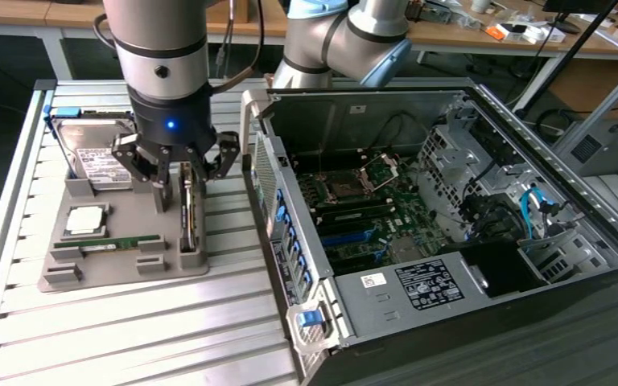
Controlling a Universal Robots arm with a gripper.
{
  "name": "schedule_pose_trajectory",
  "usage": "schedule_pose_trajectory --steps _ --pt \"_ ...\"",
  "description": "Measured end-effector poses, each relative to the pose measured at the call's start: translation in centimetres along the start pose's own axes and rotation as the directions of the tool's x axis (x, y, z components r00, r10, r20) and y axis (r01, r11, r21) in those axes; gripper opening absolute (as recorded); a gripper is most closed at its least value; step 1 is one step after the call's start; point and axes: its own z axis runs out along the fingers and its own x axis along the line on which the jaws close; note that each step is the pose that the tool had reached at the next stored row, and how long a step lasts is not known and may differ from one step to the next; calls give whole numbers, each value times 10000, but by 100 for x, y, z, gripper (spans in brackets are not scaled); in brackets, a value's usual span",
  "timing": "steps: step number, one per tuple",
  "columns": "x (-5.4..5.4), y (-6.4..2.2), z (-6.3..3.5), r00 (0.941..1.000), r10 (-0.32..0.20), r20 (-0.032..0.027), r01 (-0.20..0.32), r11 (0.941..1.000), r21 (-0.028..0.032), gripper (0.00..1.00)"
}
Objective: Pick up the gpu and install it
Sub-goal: 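Pick up the gpu and move the gpu toward the slot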
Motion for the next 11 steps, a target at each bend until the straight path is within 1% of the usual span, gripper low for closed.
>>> schedule_pose_trajectory --steps 11 --pt "2 -3 77 10000 0 0 0 10000 0 48"
